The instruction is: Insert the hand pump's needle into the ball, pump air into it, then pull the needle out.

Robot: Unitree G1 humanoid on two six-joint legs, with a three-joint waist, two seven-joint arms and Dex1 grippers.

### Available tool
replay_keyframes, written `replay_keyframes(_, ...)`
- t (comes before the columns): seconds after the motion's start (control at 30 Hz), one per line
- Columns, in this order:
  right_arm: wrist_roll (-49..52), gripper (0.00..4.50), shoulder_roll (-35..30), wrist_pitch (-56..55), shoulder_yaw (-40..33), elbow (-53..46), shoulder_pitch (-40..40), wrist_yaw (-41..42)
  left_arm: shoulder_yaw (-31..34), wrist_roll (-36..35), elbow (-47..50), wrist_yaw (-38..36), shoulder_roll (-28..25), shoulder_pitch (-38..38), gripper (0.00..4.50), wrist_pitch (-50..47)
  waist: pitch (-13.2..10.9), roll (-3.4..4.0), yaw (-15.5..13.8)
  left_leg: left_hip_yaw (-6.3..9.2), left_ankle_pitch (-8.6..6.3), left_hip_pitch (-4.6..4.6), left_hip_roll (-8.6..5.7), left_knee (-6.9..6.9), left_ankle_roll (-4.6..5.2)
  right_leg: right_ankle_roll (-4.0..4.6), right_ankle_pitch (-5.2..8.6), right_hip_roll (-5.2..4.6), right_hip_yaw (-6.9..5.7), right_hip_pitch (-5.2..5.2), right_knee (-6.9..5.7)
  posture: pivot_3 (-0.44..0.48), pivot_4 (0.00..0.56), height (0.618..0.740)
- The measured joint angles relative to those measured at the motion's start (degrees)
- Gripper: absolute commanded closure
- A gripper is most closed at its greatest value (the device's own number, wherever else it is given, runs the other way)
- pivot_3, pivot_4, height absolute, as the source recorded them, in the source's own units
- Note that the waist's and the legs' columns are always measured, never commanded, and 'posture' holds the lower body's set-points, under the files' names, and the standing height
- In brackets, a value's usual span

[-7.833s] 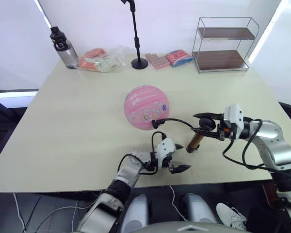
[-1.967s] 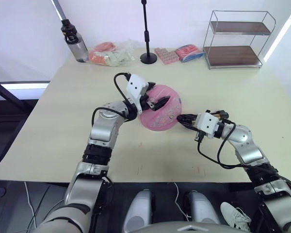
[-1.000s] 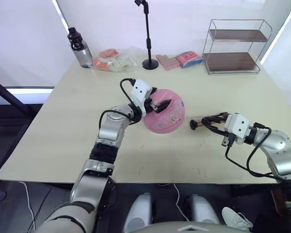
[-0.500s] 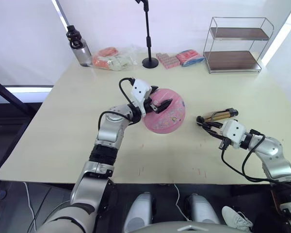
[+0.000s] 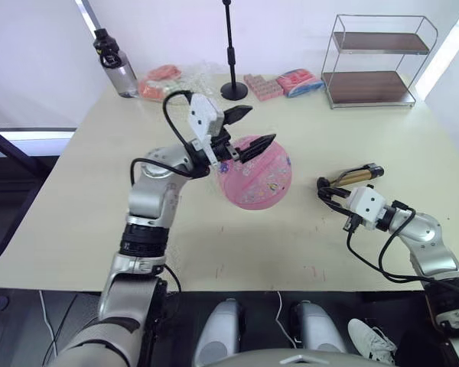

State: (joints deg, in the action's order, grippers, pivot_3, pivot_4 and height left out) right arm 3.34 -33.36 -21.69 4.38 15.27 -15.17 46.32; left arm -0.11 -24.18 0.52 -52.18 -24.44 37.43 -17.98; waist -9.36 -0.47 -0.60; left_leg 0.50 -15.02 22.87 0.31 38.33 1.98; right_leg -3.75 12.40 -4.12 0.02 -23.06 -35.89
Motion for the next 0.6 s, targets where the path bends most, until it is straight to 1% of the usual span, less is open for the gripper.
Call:
replay_keyframes(0.03, 0.28, 4.08, 0.02, -0.14, -0.03, 0.27, -0.03, 0.03, 0.31, -1.87, 2.34, -2.34, -2.52, -1.48, 0.0, -1.31, -0.04, 0.01, 0.13, -0.02, 0.0, 0.0, 0.02, 0.0, 0.0, 0.0, 0.0, 0.01, 0.03, -0.02, 0.0, 0.0, 0.15, 0.74)
replay_keyframes(0.13, 0.9, 4.08, -0.01, -0.16, -0.34, 1.21, -0.08, 0.23, 1.84, -4.34, 4.83, -6.03, -6.14, -4.66, 0.0, -2.55, -0.08, 0.02, 0.4, -0.05, 0.0, -0.02, 0.03, 0.0, 0.0, 0.01, 0.0, 0.02, 0.08, -0.04, -0.01, 0.0, 0.15, 0.74)
replay_keyframes(0.17, 1.3, 4.08, -0.02, -0.17, -0.46, 1.6, -0.09, 0.5, 2.45, -5.35, 5.32, -7.91, -7.93, -6.56, 0.0, -2.59, -0.11, 0.01, 0.42, -0.05, 0.0, -0.02, 0.04, 0.0, 0.0, 0.01, 0.0, 0.02, 0.08, -0.04, -0.02, 0.0, 0.15, 0.74)
replay_keyframes(0.27, 2.54, 4.08, -0.04, -0.04, -0.51, 2.01, -0.22, 1.67, 3.33, -6.07, 5.66, -10.87, -10.85, -9.42, 0.0, -2.48, -0.16, -0.01, 0.49, -0.07, 0.0, -0.02, 0.04, 0.0, 0.0, 0.01, 0.01, 0.03, 0.09, -0.05, -0.03, 0.0, 0.15, 0.74)
replay_keyframes(0.33, 3.94, 4.08, -0.07, 0.28, -0.82, 2.79, -0.42, 2.9, 5.46, -7.26, 5.51, -14.15, -14.41, -12.82, 0.0, -2.27, -0.19, -0.02, 0.88, -0.09, 0.0, -0.02, 0.07, 0.0, 0.0, 0.06, 0.03, 0.03, 0.11, -0.06, -0.03, 0.0, 0.15, 0.74)
replay_keyframes(0.47, 4.65, 4.08, -0.2, 0.36, -1.27, 4.29, -0.72, 3.36, 9.75, -9.23, 5.3, -17.56, -17.23, -16.1, 0.0, -1.9, -0.26, -0.05, 0.93, -0.09, 0.0, -0.02, 0.09, 0.01, 0.0, 0.14, 0.07, 0.02, 0.1, -0.06, -0.04, 0.0, 0.15, 0.74)
replay_keyframes(0.53, 4.65, 4.08, -0.29, -0.23, -1.59, 4.98, -1.42, 3.32, 12.13, -9.83, 5.69, -19.9, -19.45, -21.07, 0.0, -0.68, -0.3, 0.02, 1.38, -0.21, 0.0, -0.09, 0.1, -0.01, 0.01, 0.14, 0.07, 0.02, 0.24, -0.07, -0.05, 0.0, 0.15, 0.74)
replay_keyframes(0.6, 4.65, 4.08, -0.69, -0.34, -2.68, 6.33, -1.38, 3.32, 13.9, -10.02, 5.42, -20.96, -20.16, -24.32, 0.0, -0.44, -0.39, -0.07, 1.31, -0.19, 0.0, -0.03, 0.14, -0.02, 0.01, 0.13, 0.06, 0.05, 0.22, -0.14, -0.06, 0.0, 0.15, 0.74)
